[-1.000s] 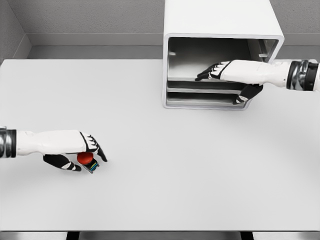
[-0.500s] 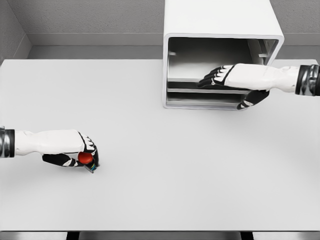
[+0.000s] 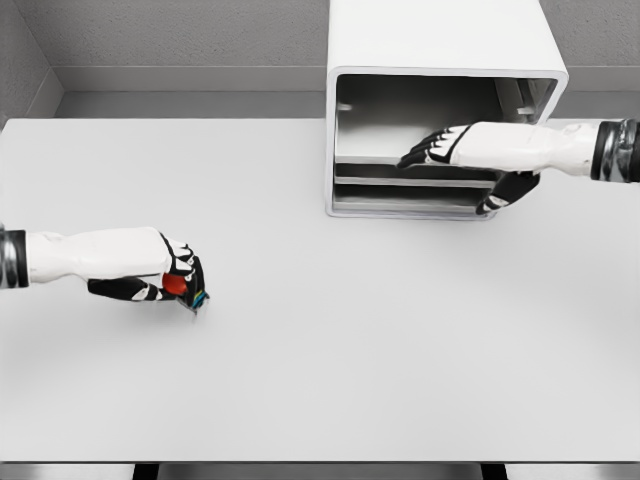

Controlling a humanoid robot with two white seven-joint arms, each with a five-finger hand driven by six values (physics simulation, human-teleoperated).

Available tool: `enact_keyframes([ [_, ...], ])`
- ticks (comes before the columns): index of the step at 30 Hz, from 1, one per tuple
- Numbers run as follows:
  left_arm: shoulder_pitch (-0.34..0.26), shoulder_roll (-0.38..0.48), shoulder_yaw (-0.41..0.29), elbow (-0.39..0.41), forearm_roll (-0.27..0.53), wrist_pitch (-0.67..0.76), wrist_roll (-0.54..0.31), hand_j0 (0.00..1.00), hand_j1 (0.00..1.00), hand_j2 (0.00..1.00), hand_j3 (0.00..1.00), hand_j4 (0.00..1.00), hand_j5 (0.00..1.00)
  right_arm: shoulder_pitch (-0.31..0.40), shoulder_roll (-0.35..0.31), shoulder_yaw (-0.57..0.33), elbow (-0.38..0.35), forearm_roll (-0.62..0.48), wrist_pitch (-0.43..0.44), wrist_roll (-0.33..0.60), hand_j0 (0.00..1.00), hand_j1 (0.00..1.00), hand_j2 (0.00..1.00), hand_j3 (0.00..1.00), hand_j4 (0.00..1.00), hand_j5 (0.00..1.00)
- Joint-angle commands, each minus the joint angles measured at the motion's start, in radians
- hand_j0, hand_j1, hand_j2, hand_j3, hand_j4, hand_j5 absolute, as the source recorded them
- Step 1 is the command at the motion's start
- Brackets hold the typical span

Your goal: Slide open multi-storey tabletop storage cabinets and put open load switch and slide close multi-storey tabletop storage cabinets

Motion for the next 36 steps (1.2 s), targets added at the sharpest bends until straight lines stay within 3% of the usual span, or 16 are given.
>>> enact_keyframes([
  [1,0.000,-0.006,0.030,-0.001,0.010,0.001,0.001,0.43,0.43,0.43,0.43,0.43,0.43,0.000,0.026,0.000,0.048,-0.002,0.003,0.014,1.00,1.00,1.00,1.00,1.00,1.00],
  [7,-0.002,-0.020,0.072,0.002,0.008,0.001,0.001,0.43,0.43,0.43,0.43,0.43,0.43,-0.009,0.028,-0.014,0.057,-0.008,0.003,0.014,1.00,1.00,1.00,1.00,1.00,1.00],
  [10,-0.002,-0.037,0.104,0.004,0.005,0.001,0.001,0.43,0.43,0.43,0.43,0.43,0.43,-0.009,0.049,-0.013,0.098,-0.006,0.003,0.025,1.00,1.00,1.00,1.00,1.00,1.00],
  [13,-0.006,-0.040,0.107,0.005,0.005,0.001,0.001,0.43,0.43,0.43,0.43,0.43,0.43,-0.021,0.071,-0.014,0.140,-0.006,0.003,0.034,1.00,1.00,1.00,1.00,1.00,1.00],
  [18,-0.025,-0.055,0.121,0.013,0.003,0.001,0.001,0.43,0.43,0.43,0.43,0.43,0.43,-0.017,0.077,-0.013,0.140,0.001,0.003,0.034,1.00,1.00,1.00,1.00,1.00,1.00],
  [30,-0.046,-0.130,0.144,0.067,0.000,0.001,-0.012,0.43,0.43,0.43,0.43,0.43,0.43,-0.008,0.058,-0.013,0.052,0.003,0.003,0.034,1.00,1.00,1.00,1.00,1.00,1.00],
  [36,-0.055,-0.167,0.144,0.108,0.000,0.001,-0.032,0.43,0.43,0.43,0.43,0.43,0.43,0.023,0.009,-0.013,-0.032,0.003,0.003,0.034,1.00,1.00,1.00,1.00,1.00,1.00],
])
